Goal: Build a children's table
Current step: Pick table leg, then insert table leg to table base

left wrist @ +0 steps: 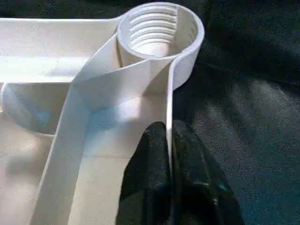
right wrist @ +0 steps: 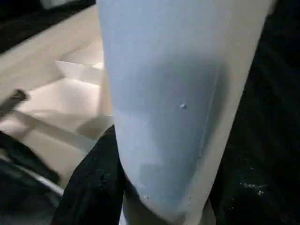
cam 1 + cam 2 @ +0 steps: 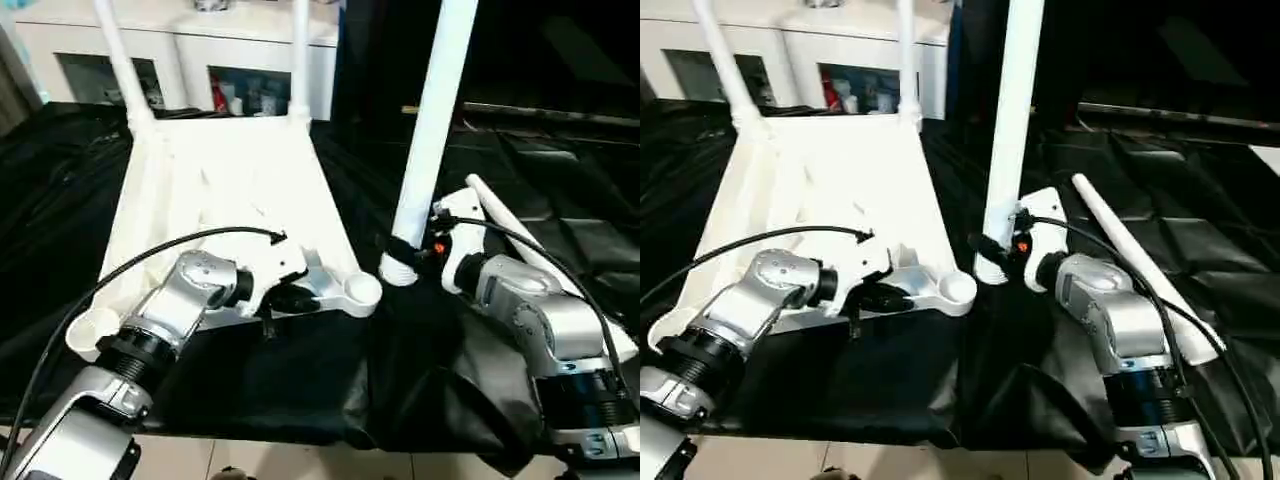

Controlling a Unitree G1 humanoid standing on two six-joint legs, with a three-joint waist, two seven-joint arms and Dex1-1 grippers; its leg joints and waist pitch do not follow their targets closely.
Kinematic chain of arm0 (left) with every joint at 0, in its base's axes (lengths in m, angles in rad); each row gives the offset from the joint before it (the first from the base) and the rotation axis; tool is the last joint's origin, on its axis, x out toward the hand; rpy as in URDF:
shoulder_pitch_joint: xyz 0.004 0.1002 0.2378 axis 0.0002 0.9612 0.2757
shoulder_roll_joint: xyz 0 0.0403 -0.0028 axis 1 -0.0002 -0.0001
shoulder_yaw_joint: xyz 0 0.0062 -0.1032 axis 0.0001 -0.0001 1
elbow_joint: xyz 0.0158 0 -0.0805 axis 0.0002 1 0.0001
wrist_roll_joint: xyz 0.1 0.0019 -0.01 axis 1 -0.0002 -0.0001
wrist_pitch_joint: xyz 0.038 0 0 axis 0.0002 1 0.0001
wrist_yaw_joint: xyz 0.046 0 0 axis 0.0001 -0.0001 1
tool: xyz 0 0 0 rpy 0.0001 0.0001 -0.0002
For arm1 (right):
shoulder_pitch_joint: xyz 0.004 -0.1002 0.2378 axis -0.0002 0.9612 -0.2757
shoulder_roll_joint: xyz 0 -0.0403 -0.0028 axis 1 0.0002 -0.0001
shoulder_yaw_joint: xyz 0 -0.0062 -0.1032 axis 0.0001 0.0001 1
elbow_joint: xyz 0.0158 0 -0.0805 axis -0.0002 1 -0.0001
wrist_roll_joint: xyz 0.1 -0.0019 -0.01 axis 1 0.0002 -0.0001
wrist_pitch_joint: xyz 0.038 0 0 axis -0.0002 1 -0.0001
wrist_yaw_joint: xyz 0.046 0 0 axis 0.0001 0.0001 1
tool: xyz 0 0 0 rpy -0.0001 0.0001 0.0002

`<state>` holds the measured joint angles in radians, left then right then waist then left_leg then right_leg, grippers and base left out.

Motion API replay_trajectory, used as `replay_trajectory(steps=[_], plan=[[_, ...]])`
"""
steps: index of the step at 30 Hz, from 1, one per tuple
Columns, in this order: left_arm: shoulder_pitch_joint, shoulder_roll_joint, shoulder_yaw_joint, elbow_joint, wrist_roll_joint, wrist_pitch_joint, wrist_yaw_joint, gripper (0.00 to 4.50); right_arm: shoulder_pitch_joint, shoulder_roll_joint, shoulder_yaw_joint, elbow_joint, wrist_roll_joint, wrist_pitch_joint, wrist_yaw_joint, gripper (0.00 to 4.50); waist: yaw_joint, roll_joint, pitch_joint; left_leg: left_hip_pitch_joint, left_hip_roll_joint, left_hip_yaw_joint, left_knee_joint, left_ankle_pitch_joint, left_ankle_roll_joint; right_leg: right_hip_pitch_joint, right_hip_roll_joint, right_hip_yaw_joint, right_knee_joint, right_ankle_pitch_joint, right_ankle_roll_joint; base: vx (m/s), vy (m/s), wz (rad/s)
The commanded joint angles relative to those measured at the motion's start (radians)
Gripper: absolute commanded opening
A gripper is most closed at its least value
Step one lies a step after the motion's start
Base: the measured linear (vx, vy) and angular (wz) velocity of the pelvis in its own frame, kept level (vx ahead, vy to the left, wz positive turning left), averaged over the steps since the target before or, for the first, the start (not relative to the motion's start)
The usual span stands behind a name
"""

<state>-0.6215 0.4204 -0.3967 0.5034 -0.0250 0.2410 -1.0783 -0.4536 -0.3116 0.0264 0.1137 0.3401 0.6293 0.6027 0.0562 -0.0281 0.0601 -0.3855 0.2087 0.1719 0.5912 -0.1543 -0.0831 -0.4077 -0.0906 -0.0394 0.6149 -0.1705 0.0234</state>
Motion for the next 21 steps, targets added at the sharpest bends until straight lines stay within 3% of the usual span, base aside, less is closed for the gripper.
replay_trajectory(steps=[1, 5, 6, 7, 8, 9, 10, 15, 17, 21], plan=[[0.006, 0.01, 0.012, -0.007, 0.006, 0.024, -0.003, 0.06, -0.034, -0.005, 0.0, -0.061, 0.059, 0.061, 0.053, 1.93, 0.004, -0.006, -0.071, 0.019, 0.009, 0.0, -0.078, -0.328, -0.03, 0.037, -0.036, 0.023, -0.081, -0.366, -0.16, 0.0, 0.0, 0.0], [0.015, -0.001, 0.019, -0.028, -0.006, 0.041, 0.002, 0.0, -0.046, -0.012, 0.043, -0.043, 0.05, 0.096, 0.089, 1.93, 0.004, -0.004, -0.072, 0.019, 0.011, 0.003, -0.077, -0.293, -0.028, 0.035, -0.035, 0.025, -0.076, -0.3, -0.18, 0.0, 0.0, 0.0], [0.015, -0.001, 0.019, -0.028, -0.006, 0.041, 0.002, 0.0, -0.046, -0.012, 0.043, -0.043, 0.05, 0.096, 0.089, 1.93, 0.005, -0.009, -0.072, 0.019, 0.011, 0.004, -0.077, -0.286, -0.028, 0.036, -0.035, 0.024, -0.074, -0.294, -0.183, 0.0, 0.0, 0.0], [0.015, -0.011, 0.023, -0.036, -0.013, 0.049, 0.007, 0.0, -0.053, -0.017, 0.062, -0.021, 0.028, 0.096, 0.093, 1.93, 0.006, -0.008, -0.072, 0.02, 0.011, 0.005, -0.077, -0.284, -0.029, 0.035, -0.036, 0.025, -0.074, -0.293, -0.184, 0.0, 0.0, 0.0], [0.016, -0.018, 0.026, -0.043, -0.018, 0.054, 0.011, 0.0, -0.056, -0.021, 0.075, -0.008, 0.013, 0.095, 0.096, 1.93, 0.004, -0.018, -0.071, 0.018, 0.011, 0.007, -0.076, -0.282, -0.029, 0.035, -0.035, 0.024, -0.076, -0.296, -0.184, 0.0, 0.0, 0.0], [0.016, -0.018, 0.026, -0.043, -0.018, 0.054, 0.011, 0.0, -0.056, -0.021, 0.075, -0.008, 0.013, 0.095, 0.096, 1.93, 0.007, -0.015, -0.072, 0.019, 0.011, 0.006, -0.076, -0.28, -0.031, 0.036, -0.036, 0.024, -0.073, -0.3, -0.185, 0.0, 0.0, 0.0], [0.01, -0.042, 0.034, -0.05, -0.024, 0.065, 0.026, 0.0, -0.069, -0.025, 0.095, 0.04, -0.013, 0.074, 0.097, 1.93, 0.008, -0.02, -0.072, 0.019, 0.012, 0.007, -0.075, -0.274, -0.029, 0.035, -0.038, 0.025, -0.074, -0.299, -0.182, 0.0, 0.0, 0.0], [0.002, -0.067, 0.039, -0.063, -0.029, 0.078, 0.039, 0.0, -0.093, -0.021, 0.112, 0.108, -0.038, 0.041, 0.094, 1.93, 0.009, -0.018, -0.073, 0.017, 0.011, 0.008, -0.074, -0.26, -0.026, 0.036, -0.038, 0.025, -0.074, -0.293, -0.177, 0.0, 0.0, 0.0], [0.001, -0.068, 0.036, -0.063, -0.023, 0.078, 0.038, 0.0, -0.106, -0.009, 0.114, 0.155, -0.048, 0.013, 0.094, 1.93, 0.01, -0.012, -0.074, 0.018, 0.01, 0.008, -0.073, -0.254, -0.027, 0.036, -0.037, 0.025, -0.073, -0.271, -0.182, 0.0, 0.0, 0.0], [0.005, -0.069, 0.04, -0.071, -0.026, 0.088, 0.031, 0.0, -0.117, 0.008, 0.111, 0.205, -0.053, -0.02, 0.102, 1.93, 0.01, -0.011, -0.075, 0.018, 0.01, 0.008, -0.072, -0.252, -0.023, 0.038, -0.036, 0.025, -0.071, -0.245, -0.195, 0.0, 0.0, 0.0]])
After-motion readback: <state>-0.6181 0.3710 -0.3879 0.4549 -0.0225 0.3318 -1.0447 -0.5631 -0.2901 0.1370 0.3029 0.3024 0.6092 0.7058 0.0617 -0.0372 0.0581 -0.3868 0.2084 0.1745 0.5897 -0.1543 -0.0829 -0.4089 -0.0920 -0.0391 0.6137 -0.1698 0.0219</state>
